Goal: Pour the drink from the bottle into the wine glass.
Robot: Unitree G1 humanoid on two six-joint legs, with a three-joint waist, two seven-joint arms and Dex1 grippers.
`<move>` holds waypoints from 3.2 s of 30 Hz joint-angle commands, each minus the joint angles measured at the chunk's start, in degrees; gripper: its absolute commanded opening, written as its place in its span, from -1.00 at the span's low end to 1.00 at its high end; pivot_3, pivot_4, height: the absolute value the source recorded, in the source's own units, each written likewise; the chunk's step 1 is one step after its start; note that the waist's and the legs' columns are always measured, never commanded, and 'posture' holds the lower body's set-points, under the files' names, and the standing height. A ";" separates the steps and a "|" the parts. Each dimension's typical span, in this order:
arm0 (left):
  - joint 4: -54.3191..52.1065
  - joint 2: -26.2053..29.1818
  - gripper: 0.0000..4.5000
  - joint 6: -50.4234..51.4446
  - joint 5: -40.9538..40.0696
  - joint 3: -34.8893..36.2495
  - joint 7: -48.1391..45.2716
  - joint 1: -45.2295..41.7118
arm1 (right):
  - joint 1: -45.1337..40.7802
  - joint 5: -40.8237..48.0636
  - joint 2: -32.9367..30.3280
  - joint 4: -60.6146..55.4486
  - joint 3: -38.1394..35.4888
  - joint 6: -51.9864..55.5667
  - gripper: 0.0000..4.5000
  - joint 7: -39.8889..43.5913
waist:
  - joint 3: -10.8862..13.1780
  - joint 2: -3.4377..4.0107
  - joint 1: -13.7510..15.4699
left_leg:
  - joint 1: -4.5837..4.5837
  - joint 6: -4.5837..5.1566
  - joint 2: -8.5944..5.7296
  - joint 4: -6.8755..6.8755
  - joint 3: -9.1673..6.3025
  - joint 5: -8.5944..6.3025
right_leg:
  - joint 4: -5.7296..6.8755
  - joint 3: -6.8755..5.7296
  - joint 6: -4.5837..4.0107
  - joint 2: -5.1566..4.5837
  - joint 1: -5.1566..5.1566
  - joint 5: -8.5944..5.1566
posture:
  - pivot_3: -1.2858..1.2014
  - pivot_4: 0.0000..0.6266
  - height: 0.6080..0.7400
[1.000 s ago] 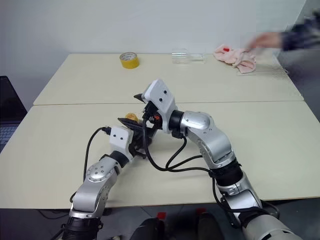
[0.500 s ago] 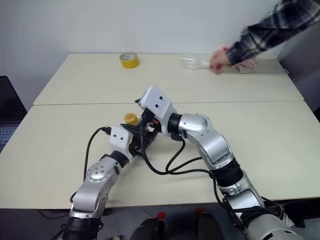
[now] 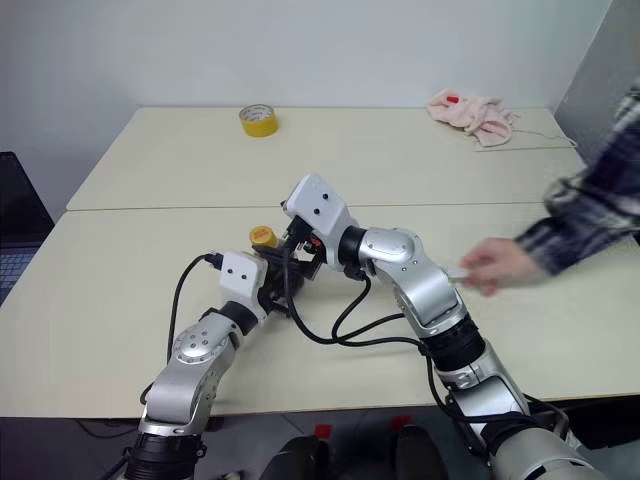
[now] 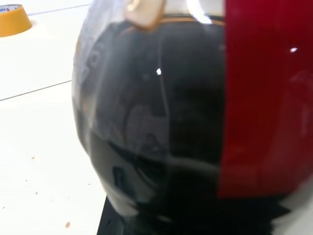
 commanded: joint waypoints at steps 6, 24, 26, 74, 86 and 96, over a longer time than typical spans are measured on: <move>-1.35 0.01 -0.67 -0.63 -0.08 -0.14 -0.32 -0.31 | -1.54 -0.14 0.58 -0.40 -1.27 -1.65 0.94 -0.90 | 0.00 0.00 0.00 | 0.00 0.00 0.00 0.00 0.00 0.00 | 0.00 0.00 0.00 0.00 0.00 0.00 | 0.03 -0.52 1.00; -1.20 -0.76 -0.67 -0.80 -0.01 -0.04 0.12 -0.20 | 0.37 -0.42 -3.17 -1.62 -2.14 -1.22 0.94 0.43 | 0.00 0.00 0.01 | 0.00 0.00 0.00 0.00 0.00 0.00 | 0.00 0.00 0.00 0.00 0.01 0.00 | 0.03 -0.52 1.00; -1.10 -0.87 -0.67 -0.84 -0.03 0.01 0.18 -0.20 | 0.84 -0.26 -4.40 -2.06 -2.85 -0.84 0.94 0.73 | 0.00 0.00 0.03 | 0.00 0.00 0.00 0.00 0.00 0.00 | -0.01 0.00 0.00 0.00 0.01 0.00 | 0.03 -0.52 1.00; -0.86 -0.44 -0.67 -0.92 0.04 -0.50 -0.79 -0.34 | -0.86 1.83 0.41 -0.32 -4.10 0.85 0.94 -3.64 | 0.00 -0.01 0.02 | 0.00 0.00 0.01 -0.01 0.00 0.00 | -0.02 0.00 0.00 0.02 0.02 0.00 | 0.03 -0.52 1.00; -0.68 -0.31 -0.68 -0.91 -0.12 -0.51 -0.59 -0.37 | 2.08 3.61 -4.75 -3.13 -6.14 3.21 0.94 -3.19 | 0.00 -0.01 0.13 | 0.00 0.00 0.01 -0.01 0.00 0.00 | -0.02 0.00 0.00 0.01 0.02 0.00 | 0.03 -0.52 1.00; -0.57 -0.27 -0.69 -0.92 -0.10 -0.30 -0.55 -0.54 | 3.53 6.72 -8.45 -6.82 -7.13 5.32 0.94 0.65 | 0.00 -0.01 0.17 | 0.00 0.00 0.02 -0.02 0.02 0.00 | -0.03 0.00 0.00 0.03 0.04 0.00 | 0.03 -0.52 1.00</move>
